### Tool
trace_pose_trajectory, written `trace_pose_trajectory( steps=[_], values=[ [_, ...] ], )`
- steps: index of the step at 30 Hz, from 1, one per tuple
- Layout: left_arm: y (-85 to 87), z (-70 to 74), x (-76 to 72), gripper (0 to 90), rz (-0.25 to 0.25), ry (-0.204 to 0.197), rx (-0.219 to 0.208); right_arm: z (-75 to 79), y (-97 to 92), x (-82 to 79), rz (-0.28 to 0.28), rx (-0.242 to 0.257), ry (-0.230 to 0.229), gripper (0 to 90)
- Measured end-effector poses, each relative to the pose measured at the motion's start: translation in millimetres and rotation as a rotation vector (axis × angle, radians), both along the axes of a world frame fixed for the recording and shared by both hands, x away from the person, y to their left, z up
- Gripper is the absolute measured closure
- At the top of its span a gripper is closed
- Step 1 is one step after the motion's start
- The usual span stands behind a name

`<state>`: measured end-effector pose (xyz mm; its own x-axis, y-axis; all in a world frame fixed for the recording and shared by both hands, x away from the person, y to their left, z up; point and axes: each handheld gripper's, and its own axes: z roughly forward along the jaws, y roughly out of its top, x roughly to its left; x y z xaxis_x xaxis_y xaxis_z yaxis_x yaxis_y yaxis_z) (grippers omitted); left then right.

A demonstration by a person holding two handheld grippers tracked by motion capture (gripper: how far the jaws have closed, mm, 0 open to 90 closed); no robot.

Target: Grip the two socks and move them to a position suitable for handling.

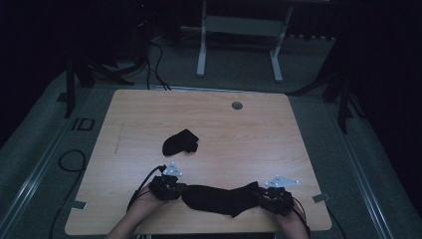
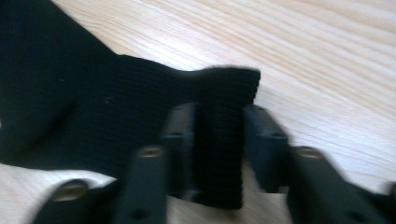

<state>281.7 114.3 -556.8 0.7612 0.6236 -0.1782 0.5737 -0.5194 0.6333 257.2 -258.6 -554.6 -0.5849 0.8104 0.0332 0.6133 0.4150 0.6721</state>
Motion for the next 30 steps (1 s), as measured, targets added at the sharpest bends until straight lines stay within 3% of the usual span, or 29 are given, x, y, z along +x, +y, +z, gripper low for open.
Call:
trace_pose_trajectory(
  steps=[1, 2, 4, 5, 6, 7, 11, 14, 16, 17, 21, 25, 27, 28, 30],
  values=[
    [0.2, 0.5, -0.6, 68.8, -0.003, -0.004, 0.000, 1.3, -1.2, -0.9, -0.001, -0.008, -0.013, 50.7],
    [-0.2, 1.6, -2.2, 58.9, -0.003, -0.011, -0.001, 5.9, -4.4, -2.3, -0.017, -0.005, -0.034, 44.8],
    [-0.4, 2.4, -3.4, 54.9, 0.003, -0.020, 0.004, 5.9, -4.4, -2.3, -0.017, -0.005, -0.034, 44.8],
    [1.0, 6.4, -8.0, 54.9, 0.019, -0.044, 0.001, 8.0, -5.4, -2.6, -0.020, -0.006, -0.042, 41.8],
    [2.4, 8.3, -10.2, 42.8, 0.024, -0.055, -0.003, 20.0, -6.2, -1.9, -0.011, 0.008, -0.072, 33.3],
    [3.8, 10.2, -12.6, 40.6, 0.029, -0.067, -0.008, 23.1, -4.7, -0.7, -0.004, 0.011, -0.082, 30.9],
    [14.3, 16.4, -23.5, 40.4, 0.067, -0.152, 0.002, 36.0, 7.4, 9.0, 0.046, 0.019, -0.115, 28.3],
    [25.3, 17.3, -30.5, 40.4, 0.100, -0.188, -0.013, 43.0, 14.6, 16.4, 0.072, 0.031, -0.124, 30.0],
    [29.3, 16.4, -31.8, 40.4, 0.109, -0.185, -0.020, 48.2, 20.6, 22.2, 0.093, 0.036, -0.131, 30.9],
    [36.9, 13.8, -34.0, 40.4, 0.128, -0.190, -0.046, 52.3, 26.0, 26.7, 0.111, 0.034, -0.138, 30.9],
    [52.1, 6.7, -34.6, 41.2, 0.178, -0.175, -0.054, 68.7, 56.3, 47.9, 0.181, 0.027, -0.170, 33.4],
    [60.5, 3.9, -34.1, 41.2, 0.205, -0.169, -0.055, 74.2, 87.1, 67.8, 0.240, 0.030, -0.158, 34.9],
    [61.5, 3.5, -34.2, 41.2, 0.216, -0.180, -0.053, 74.8, 111.3, 81.9, 0.273, 0.006, -0.156, 34.9],
    [62.0, 3.3, -34.3, 41.2, 0.217, -0.181, -0.058, 74.8, 111.3, 81.9, 0.273, 0.006, -0.156, 34.9],
    [61.8, 2.9, -34.6, 41.2, 0.221, -0.191, -0.053, 74.5, 130.1, 94.9, 0.291, 0.005, -0.146, 35.1]
  ],
)
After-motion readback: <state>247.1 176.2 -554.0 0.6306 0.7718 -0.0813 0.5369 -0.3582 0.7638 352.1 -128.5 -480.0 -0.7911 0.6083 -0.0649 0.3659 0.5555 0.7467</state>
